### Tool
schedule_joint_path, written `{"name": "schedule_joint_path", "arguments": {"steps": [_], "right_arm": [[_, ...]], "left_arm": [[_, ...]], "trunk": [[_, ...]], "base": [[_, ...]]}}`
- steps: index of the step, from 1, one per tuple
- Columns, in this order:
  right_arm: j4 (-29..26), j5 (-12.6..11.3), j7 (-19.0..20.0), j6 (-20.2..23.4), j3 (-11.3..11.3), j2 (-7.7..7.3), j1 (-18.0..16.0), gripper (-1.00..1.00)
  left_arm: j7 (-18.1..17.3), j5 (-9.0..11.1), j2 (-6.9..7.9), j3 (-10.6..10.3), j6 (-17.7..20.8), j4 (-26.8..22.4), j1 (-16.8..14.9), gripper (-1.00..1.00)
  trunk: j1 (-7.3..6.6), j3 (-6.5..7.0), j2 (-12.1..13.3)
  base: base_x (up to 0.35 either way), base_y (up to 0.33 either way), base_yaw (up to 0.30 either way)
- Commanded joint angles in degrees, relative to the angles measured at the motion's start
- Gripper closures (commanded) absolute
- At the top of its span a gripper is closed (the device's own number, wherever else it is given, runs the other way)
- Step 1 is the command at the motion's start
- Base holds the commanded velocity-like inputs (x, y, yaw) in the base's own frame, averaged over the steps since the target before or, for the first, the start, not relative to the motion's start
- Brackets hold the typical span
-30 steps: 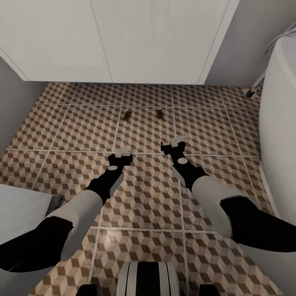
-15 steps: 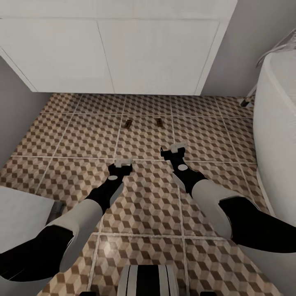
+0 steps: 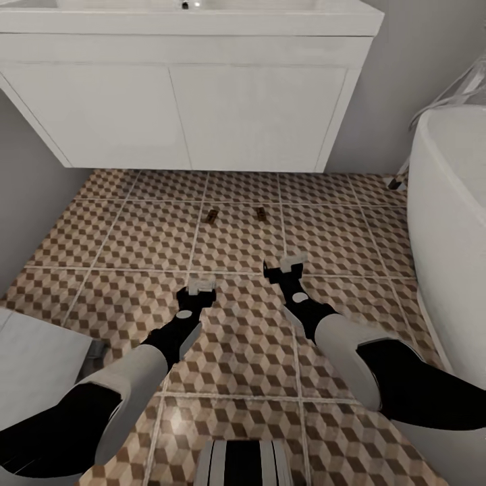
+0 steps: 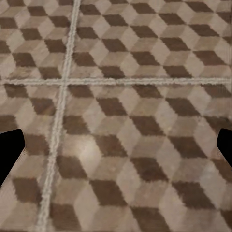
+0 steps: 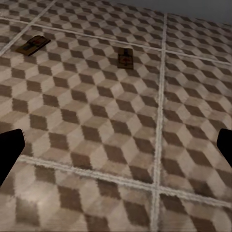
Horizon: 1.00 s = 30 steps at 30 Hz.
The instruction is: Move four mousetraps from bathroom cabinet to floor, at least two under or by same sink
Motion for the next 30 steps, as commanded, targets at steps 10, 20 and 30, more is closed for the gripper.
{"name": "schedule_joint_path", "arguments": {"steps": [10, 20, 30], "right_arm": [[0.2, 0.4, -0.6, -0.5, 0.3, -0.85, 3.4, -1.0], [0.2, 0.4, -0.6, -2.9, 0.3, -2.0, 6.8, -1.0], [0.2, 0.4, -0.5, -4.2, 0.2, -2.45, 10.1, -1.0]], "left_arm": [[0.3, 0.6, -0.08, -0.5, -22.3, 14.1, 0.5, -1.0], [0.3, 0.6, -0.03, -0.5, -25.4, 19.3, 0.6, -1.0], [0.3, 0.6, 0.05, -0.5, -25.7, 20.4, 1.9, -1.0]], "trunk": [[-0.16, 1.3, 0.1], [-0.16, 1.3, 0.1], [-0.16, 1.3, 0.1]], "base": [[0.0, 0.0, 0.0], [0.0, 0.0, 0.0], [0.0, 0.0, 0.0]]}}
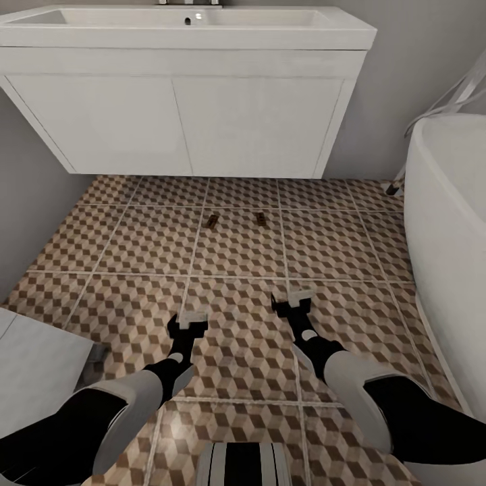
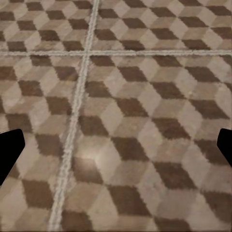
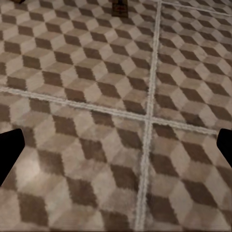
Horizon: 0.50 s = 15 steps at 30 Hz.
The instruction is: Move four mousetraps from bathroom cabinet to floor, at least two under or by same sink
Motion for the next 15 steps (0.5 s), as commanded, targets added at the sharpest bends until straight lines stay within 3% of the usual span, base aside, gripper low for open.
{"name": "schedule_joint_path", "arguments": {"steps": [1, 4, 15], "right_arm": [[0.1, 0.6, -0.6, -0.2, 0.2, -0.06, 0.1, -1.0], [0.1, 0.6, -0.6, -0.8, 0.2, -0.21, 0.4, -1.0], [0.1, 0.6, -0.6, -1.3, 0.3, -0.33, 0.6, -1.0]], "left_arm": [[0.0, 0.6, -0.04, -0.5, -0.4, 0.3, 0.0, -1.0], [0.1, 0.6, -0.04, -0.5, -0.5, 0.3, 0.3, -1.0], [0.1, 0.6, -0.11, -0.5, -4.1, 0.4, 2.0, -1.0]], "trunk": [[-0.01, -0.04, 0.0], [-0.01, -0.04, 0.0], [-0.29, 2.4, 0.1]], "base": [[0.0, 0.0, 0.0], [0.0, 0.0, 0.0], [0.0, 0.0, 0.0]]}}
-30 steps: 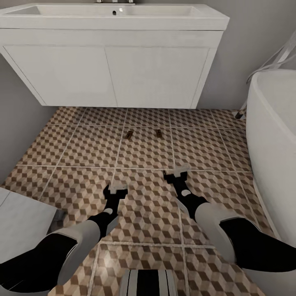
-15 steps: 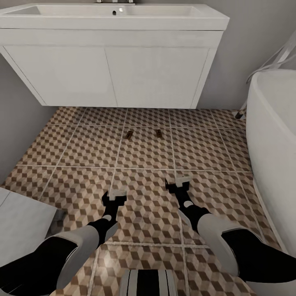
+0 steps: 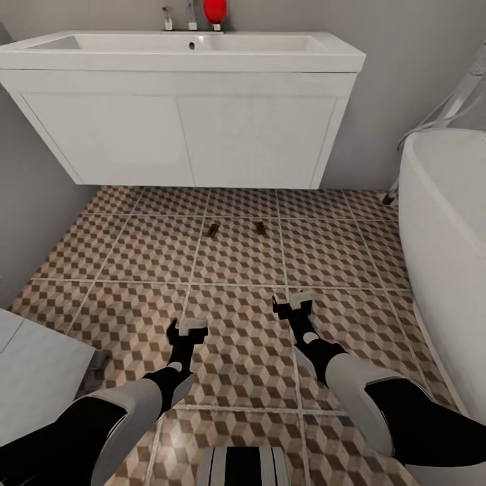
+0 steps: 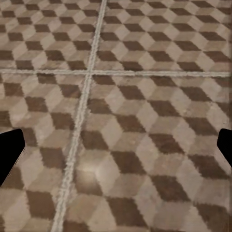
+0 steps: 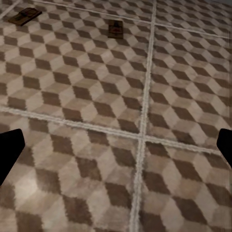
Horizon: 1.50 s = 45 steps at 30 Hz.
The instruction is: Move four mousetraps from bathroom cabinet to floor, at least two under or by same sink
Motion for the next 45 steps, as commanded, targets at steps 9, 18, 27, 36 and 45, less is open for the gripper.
{"name": "schedule_joint_path", "arguments": {"steps": [9, 18, 27, 36, 45], "right_arm": [[0.1, 0.6, -0.6, 0.0, 0.2, -0.01, 1.4, -1.0], [0.1, 0.6, -0.7, -0.1, 0.2, -0.05, 1.9, -1.0], [0.1, 0.6, -0.7, -0.3, 0.2, -0.07, 2.6, -1.0], [0.1, 0.6, -0.8, -0.5, 0.2, -0.07, 2.9, -1.0], [0.1, 0.6, -0.9, -0.5, 0.2, -0.53, 3.2, -1.0]], "left_arm": [[0.1, 0.6, 0.02, -0.5, -2.5, 0.2, 0.7, -1.0], [0.1, 0.6, 0.09, -0.5, -2.8, 0.3, 1.6, -1.0], [0.1, 0.6, 0.12, -0.5, -3.7, 0.3, 2.7, -1.0], [0.1, 0.6, 0.11, -0.5, -5.5, 0.3, 4.0, -1.0], [0.1, 0.6, 0.26, -0.4, -6.0, 0.3, 4.5, -1.0]], "trunk": [[-0.24, 1.96, 0.1], [-0.47, 3.96, 0.2], [-0.7, 5.95, 0.3], [-0.93, 7.94, 0.5], [-1.17, 9.94, 0.6]], "base": [[0.0, 0.0, 0.0], [0.0, 0.0, 0.0], [0.0, 0.0, 0.0], [0.0, 0.0, 0.0], [0.0, 0.0, 0.0]]}}
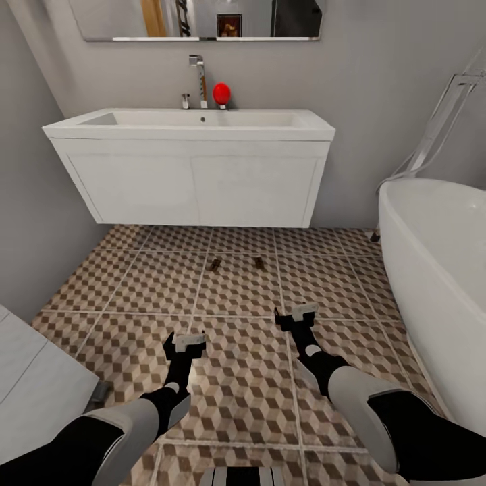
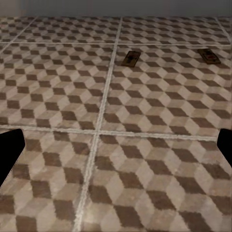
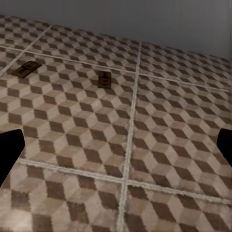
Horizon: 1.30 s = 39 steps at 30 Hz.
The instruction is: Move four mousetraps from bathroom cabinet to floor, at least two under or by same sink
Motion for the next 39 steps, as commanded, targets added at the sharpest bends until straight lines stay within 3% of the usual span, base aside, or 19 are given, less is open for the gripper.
{"name": "schedule_joint_path", "arguments": {"steps": [1, 15, 39], "right_arm": [[0.1, 0.6, -0.6, 0.0, 0.2, -0.02, 0.1, -1.0], [0.1, 0.6, -0.7, -1.7, 0.2, -0.31, 3.1, -1.0], [0.1, 0.6, -0.7, -1.9, 0.2, -0.32, 3.2, -1.0]], "left_arm": [[0.0, 0.6, -0.03, -0.5, -0.3, 0.2, 0.0, -1.0], [0.0, 0.6, 0.09, -0.5, -0.1, 0.3, 2.4, -1.0], [0.0, 0.6, 0.17, -0.4, -0.1, 0.3, 4.1, -1.0]], "trunk": [[-0.23, 0.14, 0.4], [-3.3, 2.66, 6.0], [-8.57, 6.96, 15.6]], "base": [[0.0, 0.0, 0.0], [0.0, 0.0, 0.0], [0.0, 0.0, 0.0]]}}
